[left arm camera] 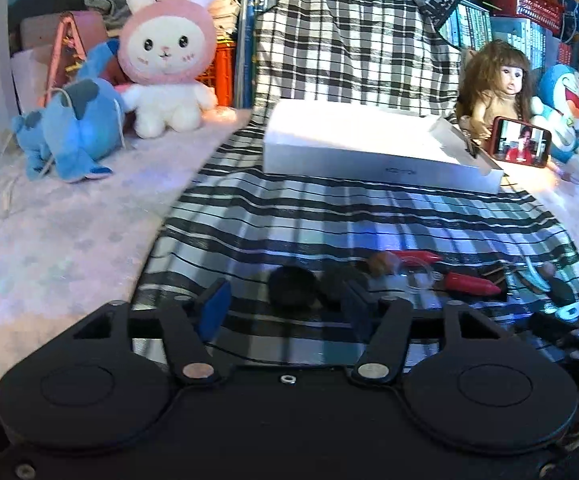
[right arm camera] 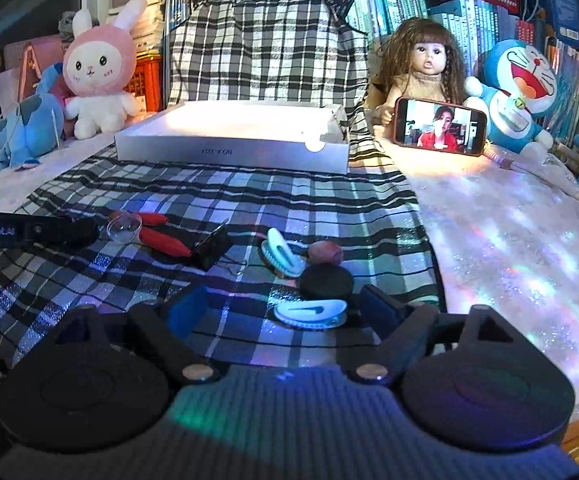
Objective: Organize rigid objects
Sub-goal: 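Grasp the white-blue oval clip with the right tool while the left tool grasps a black round cap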
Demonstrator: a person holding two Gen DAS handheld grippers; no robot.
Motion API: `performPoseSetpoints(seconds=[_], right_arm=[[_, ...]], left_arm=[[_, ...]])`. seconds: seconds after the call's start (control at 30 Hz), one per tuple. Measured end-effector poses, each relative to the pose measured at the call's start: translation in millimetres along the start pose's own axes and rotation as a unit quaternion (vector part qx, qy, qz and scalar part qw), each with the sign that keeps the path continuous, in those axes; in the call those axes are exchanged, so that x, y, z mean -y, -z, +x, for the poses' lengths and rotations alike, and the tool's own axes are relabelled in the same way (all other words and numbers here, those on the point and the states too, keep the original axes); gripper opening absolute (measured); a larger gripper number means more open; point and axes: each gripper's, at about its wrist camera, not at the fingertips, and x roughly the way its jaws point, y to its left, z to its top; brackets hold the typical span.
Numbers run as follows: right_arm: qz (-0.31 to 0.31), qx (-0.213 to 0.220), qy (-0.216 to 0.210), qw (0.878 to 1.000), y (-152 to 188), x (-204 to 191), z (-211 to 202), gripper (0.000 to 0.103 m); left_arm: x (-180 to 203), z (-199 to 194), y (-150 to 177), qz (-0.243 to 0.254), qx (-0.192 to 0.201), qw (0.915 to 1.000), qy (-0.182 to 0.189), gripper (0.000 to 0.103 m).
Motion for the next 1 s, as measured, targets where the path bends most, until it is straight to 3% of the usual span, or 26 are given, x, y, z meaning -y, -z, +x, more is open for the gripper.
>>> performPoseSetpoints(seconds=[0.2,0.47,0.87,0.93,1.0], right_arm=[[0.007,-0.003,0.008,1.0,0.0,4.5,-1.2,0.077],[0.012,-0.008,0.013,1.0,2.3,4.9,-2.2,0.053],[-0.003,-0.003,0.026,1.0,3.5,1.4,-2.0,0.051],[-0.005,-0.004,0.027,1.0,4.3,1.7,-1.7,0.052],[-0.005,-0.006,0.025,1.0,5.1,1.9,-1.0,0.05]], left_arm=[[-4.9,9.0,1.4,0.009,-0.012,0.9999,0.002,0.046],[-4.2,19.9,4.0,0.017,-0.011,0.9998,0.006,0.045],[-0.5,31.7,2.9,0.02,0.007,0.9998,0.003,0.045],[-0.1,31.6,3.6,0.022,0.01,0.9997,0.005,0.041],[0.4,30.5,4.2,0.023,0.012,0.9996,0.01,0.031]])
